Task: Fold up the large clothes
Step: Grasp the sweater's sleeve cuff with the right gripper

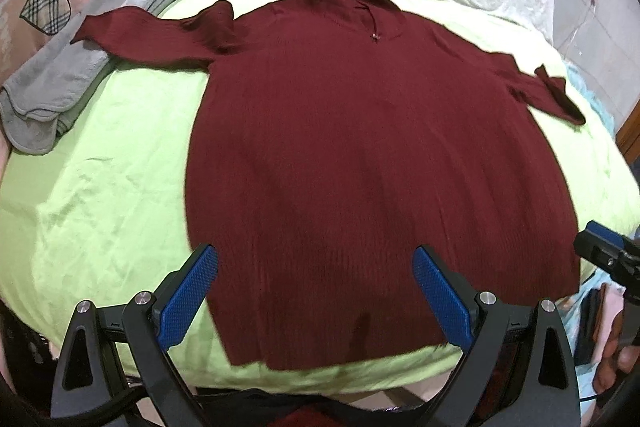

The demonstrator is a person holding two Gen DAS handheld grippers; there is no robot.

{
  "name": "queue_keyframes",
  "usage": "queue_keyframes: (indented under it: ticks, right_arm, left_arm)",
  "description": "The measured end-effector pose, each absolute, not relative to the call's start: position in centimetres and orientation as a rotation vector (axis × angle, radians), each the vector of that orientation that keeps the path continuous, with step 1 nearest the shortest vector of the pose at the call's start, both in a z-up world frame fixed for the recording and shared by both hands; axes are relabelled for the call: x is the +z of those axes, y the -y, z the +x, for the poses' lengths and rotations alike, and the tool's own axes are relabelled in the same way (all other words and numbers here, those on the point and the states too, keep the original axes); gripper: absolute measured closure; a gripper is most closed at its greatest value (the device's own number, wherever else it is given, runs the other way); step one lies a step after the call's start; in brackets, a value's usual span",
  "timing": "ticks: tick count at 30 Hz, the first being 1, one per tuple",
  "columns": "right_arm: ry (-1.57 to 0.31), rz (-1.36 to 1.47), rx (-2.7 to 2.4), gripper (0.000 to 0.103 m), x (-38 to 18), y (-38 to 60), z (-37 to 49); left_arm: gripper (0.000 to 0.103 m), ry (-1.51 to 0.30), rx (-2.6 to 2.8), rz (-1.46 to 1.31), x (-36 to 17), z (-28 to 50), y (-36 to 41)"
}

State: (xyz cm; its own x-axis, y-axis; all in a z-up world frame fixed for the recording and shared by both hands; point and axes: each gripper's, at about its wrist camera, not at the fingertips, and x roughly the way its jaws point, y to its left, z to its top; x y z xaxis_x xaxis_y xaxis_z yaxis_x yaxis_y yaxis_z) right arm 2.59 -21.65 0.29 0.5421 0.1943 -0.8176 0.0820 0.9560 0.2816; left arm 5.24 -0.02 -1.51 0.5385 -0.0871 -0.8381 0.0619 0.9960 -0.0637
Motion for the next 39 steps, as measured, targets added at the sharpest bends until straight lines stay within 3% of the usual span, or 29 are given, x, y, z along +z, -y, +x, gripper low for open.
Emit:
queue_keyframes:
  ticks: [7, 18, 22, 34, 37, 38, 39]
  right_arm:
    - [-0.961, 0.331, 0.073, 0.002, 0.9, 24.2, 4.8]
    - [-0.864, 0.392, -0.104, 0.037, 3.0, 35.2, 10.5]
    - [-0.791, 0.356, -0.192, 0.040, 5.0, 40.0, 13.7]
    - [-0.916, 0.250, -0.386, 0.047, 1.1, 51.2, 26.0]
    - [-0.985, 0.232, -0.399, 0.074, -0.9, 52.1, 27.7]
    - [-0.991, 0.236, -0.403, 0.094, -1.3, 52.3, 28.0]
    - [-0.985, 0.239, -0.406, 0.097, -1.1, 52.2, 27.8]
  left_arm:
    - [0.005, -0.998, -0.083, 0.021, -1.8, 7.5, 1.1]
    - [0.005, -0.977, -0.073, 0.117, -2.1, 10.8, 2.1]
    - [0.005, -0.992, -0.078, 0.152, -2.5, 12.3, 2.6]
    - [0.005, -1.020, -0.079, 0.138, -3.6, 16.7, 3.2]
    - [0.005, -1.038, -0.080, 0.135, -4.3, 17.4, 3.2]
    - [0.005, -1.040, -0.080, 0.134, -4.4, 17.6, 3.2]
    - [0.005, -1.044, -0.080, 0.132, -4.6, 17.8, 3.2]
